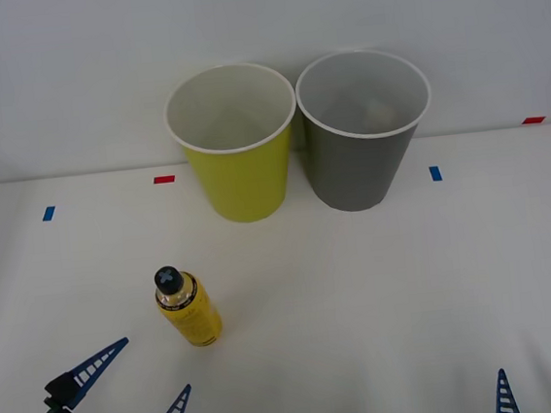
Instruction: Put cans in the gray bin and PET bottles in the light green bin.
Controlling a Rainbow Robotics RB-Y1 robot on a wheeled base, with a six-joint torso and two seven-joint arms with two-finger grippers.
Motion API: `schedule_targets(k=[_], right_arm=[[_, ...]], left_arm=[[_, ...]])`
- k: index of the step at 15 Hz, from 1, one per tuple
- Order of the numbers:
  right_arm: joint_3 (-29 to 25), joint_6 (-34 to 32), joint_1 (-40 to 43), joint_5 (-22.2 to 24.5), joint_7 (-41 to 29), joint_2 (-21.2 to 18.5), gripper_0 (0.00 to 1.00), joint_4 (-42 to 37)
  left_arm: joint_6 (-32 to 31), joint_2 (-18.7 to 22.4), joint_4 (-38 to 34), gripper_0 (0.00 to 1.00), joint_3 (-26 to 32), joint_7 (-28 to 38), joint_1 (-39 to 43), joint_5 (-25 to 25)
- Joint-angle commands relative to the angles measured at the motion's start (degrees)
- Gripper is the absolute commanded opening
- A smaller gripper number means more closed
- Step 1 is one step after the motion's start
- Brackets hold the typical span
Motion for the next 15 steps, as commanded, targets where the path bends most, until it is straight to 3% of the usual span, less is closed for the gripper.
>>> schedule_targets(k=[1,15], right_arm=[[0.0,0.0,0.0,0.0,0.0,0.0,1.0,0.0],[0.0,0.0,0.0,0.0,0.0,0.0,1.0,0.0]], left_arm=[[0.1,2.1,2.3,1.0,-4.7,0.0,-6.4,3.9],[3.6,2.5,5.3,1.0,-11.0,-0.3,-18.6,11.4]])
